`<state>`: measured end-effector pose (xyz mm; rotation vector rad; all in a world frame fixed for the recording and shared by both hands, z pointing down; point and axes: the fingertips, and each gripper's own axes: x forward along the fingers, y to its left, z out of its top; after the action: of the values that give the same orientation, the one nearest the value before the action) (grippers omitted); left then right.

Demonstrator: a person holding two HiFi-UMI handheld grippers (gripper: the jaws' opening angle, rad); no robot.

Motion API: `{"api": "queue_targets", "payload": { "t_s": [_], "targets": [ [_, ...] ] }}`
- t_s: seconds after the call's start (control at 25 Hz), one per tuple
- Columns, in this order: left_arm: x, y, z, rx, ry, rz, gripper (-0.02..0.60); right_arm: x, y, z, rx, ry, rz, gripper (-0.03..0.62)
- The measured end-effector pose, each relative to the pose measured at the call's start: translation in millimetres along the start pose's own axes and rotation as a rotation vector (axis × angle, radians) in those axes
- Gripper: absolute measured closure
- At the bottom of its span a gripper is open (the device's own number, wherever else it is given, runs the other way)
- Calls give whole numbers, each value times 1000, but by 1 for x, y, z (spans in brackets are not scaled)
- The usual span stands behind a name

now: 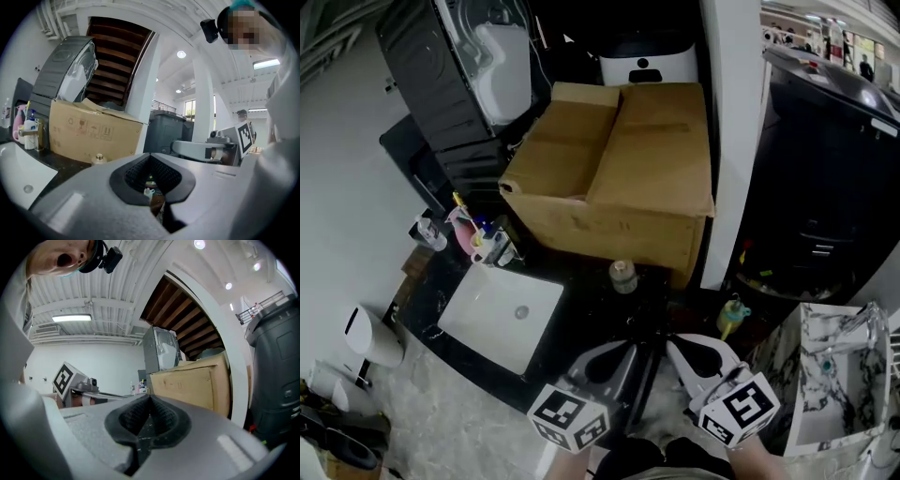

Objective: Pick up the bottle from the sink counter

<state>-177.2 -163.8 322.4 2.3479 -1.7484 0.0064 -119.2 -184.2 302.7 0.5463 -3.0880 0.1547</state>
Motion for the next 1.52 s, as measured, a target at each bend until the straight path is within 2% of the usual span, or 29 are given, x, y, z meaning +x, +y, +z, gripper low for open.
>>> {"api": "queue_targets", "payload": {
  "t_s": [0.24, 0.56, 1.04, 1.52],
  "targets": [
    [15, 40, 2, 4, 40, -51, 576, 36, -4, -4, 4, 3, -54, 591],
    [39, 72, -4, -5, 76, -113, 575, 73, -19, -19, 33, 22, -108, 591],
    [72, 115, -17, -6, 128, -152, 575, 113, -40, -37, 68, 35, -168, 591],
    [108, 147, -52, -3, 206, -174, 575, 127, -63, -63, 115, 69, -235, 591]
  ]
}}
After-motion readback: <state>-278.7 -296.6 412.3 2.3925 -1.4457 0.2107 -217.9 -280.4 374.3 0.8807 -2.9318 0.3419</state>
